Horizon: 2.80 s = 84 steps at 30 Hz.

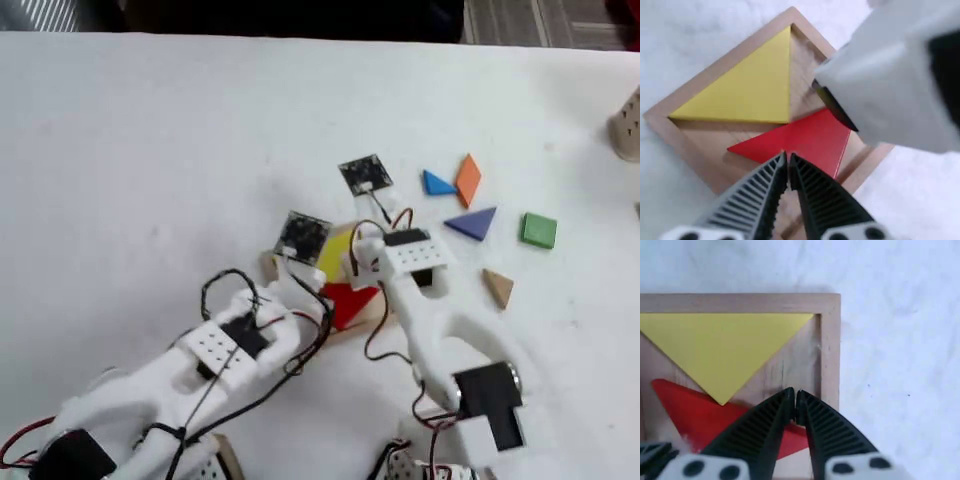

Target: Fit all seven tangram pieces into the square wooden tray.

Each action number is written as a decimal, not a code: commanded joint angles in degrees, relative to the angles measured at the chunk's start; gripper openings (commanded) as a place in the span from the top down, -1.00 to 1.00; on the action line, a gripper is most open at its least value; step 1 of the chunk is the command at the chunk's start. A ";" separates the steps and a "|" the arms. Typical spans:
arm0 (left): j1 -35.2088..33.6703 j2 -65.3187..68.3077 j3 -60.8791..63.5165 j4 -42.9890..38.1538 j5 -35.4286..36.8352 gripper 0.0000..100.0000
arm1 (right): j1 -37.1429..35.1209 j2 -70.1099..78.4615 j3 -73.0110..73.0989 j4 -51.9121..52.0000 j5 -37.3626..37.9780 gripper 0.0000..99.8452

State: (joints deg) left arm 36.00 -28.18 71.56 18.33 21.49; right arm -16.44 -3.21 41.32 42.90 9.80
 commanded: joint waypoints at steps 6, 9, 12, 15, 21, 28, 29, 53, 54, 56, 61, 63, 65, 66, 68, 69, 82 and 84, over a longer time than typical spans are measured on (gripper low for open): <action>-3.38 0.13 -1.49 0.18 6.15 0.75 | 0.57 1.01 -4.13 1.36 0.35 0.96; -3.65 0.13 -1.58 -0.09 5.98 0.83 | 0.66 0.92 -4.13 1.54 0.35 0.96; -4.53 0.13 -1.58 0.18 6.24 0.75 | 1.36 -0.04 -4.13 3.12 0.35 0.96; -4.26 0.13 -1.32 0.26 8.09 0.58 | 1.63 -0.66 -3.69 3.56 0.35 0.96; -4.62 1.54 -2.81 0.35 11.08 0.53 | 11.12 -2.68 -5.71 9.54 -0.26 0.96; -7.34 22.90 -20.13 9.67 13.98 0.52 | 15.16 -6.90 -5.36 13.14 0.26 0.96; -7.08 24.48 -22.77 12.13 14.15 0.52 | 15.60 -7.34 -5.36 13.05 0.26 0.96; -1.27 28.53 -27.34 14.59 15.12 0.52 | 10.77 -9.10 -1.41 6.73 9.58 0.96; -1.27 28.53 -27.34 14.59 15.12 0.52 | 10.95 -9.10 -1.32 6.73 9.58 0.96; -1.36 28.53 -27.60 14.59 15.21 0.52 | 11.82 -9.01 -1.32 6.81 9.76 0.96; -1.45 28.88 -27.87 14.51 18.29 0.49 | 11.74 -8.57 -1.32 6.90 10.11 0.96; -1.45 28.88 -27.78 14.51 20.04 0.38 | 11.74 -8.57 -1.32 7.60 10.73 0.96; -1.36 28.88 -27.69 14.59 21.80 0.27 | 11.65 -8.57 -1.32 7.96 11.78 0.96; -1.27 28.88 -27.69 14.59 23.03 0.24 | 11.65 -8.57 -1.32 7.96 11.87 0.96; -0.92 28.88 -27.78 14.59 25.41 0.21 | 11.74 -8.57 -1.32 7.96 12.04 0.96; -0.92 28.97 -27.87 14.59 26.02 0.22 | 11.74 -8.57 -1.32 7.96 12.04 0.96; -0.04 29.05 -27.78 15.65 26.29 0.81 | 12.00 -8.57 -1.49 9.19 12.13 0.96; 0.75 29.05 -27.78 15.65 25.49 0.80 | 11.82 -8.57 -1.49 9.19 12.13 0.96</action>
State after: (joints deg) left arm 34.33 -0.22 44.84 32.57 47.52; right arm -5.01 -9.27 40.18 51.69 21.14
